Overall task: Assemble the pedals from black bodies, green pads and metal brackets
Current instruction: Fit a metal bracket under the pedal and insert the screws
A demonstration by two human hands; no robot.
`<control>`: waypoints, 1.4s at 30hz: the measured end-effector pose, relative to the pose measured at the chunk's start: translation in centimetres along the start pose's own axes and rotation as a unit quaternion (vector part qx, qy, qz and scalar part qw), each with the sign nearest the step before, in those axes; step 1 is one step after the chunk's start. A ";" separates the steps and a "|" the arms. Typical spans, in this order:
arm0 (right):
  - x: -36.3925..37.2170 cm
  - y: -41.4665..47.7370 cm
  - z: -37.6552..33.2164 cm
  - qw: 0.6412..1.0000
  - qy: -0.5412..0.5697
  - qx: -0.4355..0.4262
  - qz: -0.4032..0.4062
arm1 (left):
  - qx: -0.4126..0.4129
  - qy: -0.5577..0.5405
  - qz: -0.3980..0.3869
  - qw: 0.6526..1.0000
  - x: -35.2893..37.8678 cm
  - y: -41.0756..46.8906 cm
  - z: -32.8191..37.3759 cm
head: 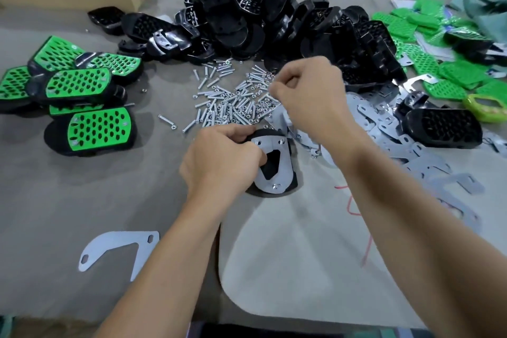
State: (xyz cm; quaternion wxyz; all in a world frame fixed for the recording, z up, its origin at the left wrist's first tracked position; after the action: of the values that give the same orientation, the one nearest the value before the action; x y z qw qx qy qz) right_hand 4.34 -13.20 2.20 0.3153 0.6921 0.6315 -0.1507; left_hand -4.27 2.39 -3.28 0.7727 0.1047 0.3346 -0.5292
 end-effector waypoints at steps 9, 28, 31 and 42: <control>-1.3 -3.6 2.2 0.962 0.266 0.049 -0.013 | 0.083 0.042 -0.061 0.994 0.0 1.3 0.5; -1.7 -4.2 1.8 0.980 0.080 0.019 -0.184 | 0.089 0.059 -0.046 0.993 -0.1 1.0 0.5; -1.9 -4.3 1.6 0.984 0.052 0.012 -0.170 | 0.083 0.055 -0.048 0.994 -0.1 1.0 0.4; -1.9 -4.5 1.3 0.989 0.003 0.006 -0.147 | 0.089 0.051 -0.047 0.994 0.0 1.0 0.6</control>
State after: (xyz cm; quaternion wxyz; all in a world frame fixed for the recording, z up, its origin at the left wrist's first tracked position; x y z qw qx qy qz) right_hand -0.10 -15.46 1.25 0.2842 0.5941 0.7263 -0.1969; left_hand -3.18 2.50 -3.05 0.7166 0.1841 0.3302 -0.5861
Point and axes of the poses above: each hand's wrist, its own y-axis towards the middle knuckle, its own x-axis out of the palm, z = x × y, the point moved 4 cm from there along y, towards the middle knuckle, and after that the axes turned 7 degrees about y, right-handed, at the moved point
